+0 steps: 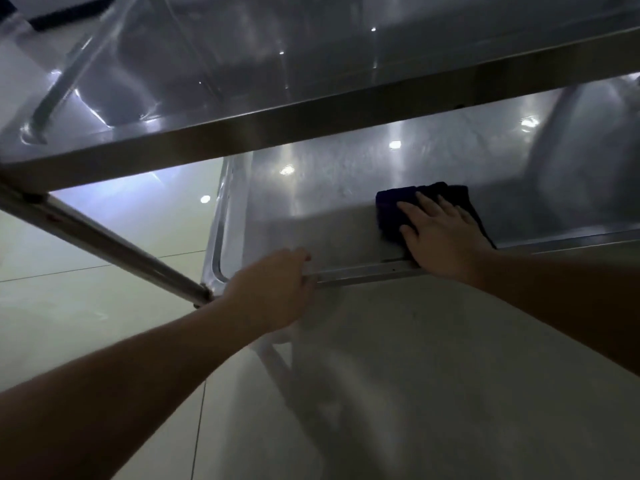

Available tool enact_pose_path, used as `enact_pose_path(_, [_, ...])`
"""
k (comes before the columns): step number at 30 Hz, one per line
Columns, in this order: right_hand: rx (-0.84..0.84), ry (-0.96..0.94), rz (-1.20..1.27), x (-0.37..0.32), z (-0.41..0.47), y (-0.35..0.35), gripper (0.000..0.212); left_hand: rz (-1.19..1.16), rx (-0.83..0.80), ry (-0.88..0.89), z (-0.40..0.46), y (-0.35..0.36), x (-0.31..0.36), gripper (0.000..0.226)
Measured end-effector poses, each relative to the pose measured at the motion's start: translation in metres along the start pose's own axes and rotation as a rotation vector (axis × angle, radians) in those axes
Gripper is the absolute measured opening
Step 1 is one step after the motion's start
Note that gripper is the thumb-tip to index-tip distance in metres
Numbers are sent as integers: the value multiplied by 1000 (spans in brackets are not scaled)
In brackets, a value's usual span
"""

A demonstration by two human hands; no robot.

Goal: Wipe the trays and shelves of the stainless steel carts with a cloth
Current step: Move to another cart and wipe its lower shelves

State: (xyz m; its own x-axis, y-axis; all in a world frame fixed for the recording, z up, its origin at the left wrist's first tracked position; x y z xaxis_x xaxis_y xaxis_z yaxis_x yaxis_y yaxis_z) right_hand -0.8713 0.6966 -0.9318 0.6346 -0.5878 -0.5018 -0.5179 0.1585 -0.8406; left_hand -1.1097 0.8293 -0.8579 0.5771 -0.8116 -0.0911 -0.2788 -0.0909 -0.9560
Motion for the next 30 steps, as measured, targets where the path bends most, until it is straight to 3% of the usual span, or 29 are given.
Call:
enact_pose_path(7, [-23,2,114,-6,1,2,55,-353,78,-173,58,34,48,37])
enact_pose_path(13, [-90,-192,21,-12,-15,8,55,-414,129,-245,86,31,57,51])
enact_pose_path(19, [-141,-166,3,33,-23,-15,53,-304,239,-252,103,45,80,47])
enact_pose_path(25, [83,128,-21,158,-31,-97,60,-211,260,-244,101,59,90,55])
enact_pose_path(27, [211,280,0,215,-30,-132,72,-205,268,-246,100,59,90,55])
enact_pose_path(30, [289,601,90,281,-36,-165,69,-199,244,-244,101,60,90,55])
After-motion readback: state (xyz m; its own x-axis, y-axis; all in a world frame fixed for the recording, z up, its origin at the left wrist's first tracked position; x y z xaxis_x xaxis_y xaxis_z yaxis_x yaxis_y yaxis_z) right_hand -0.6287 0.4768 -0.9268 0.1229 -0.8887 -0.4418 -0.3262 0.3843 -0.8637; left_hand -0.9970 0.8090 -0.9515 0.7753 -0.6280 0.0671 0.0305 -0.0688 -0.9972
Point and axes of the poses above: each hand's wrist, its own z-axis towards the middle knuckle, its own y-axis out of the palm, x = y × z, the point moved 4 cm from there along z, towards the middle knuckle, and after that the axes turned 14 degrees about z, right-handed, at the moved point
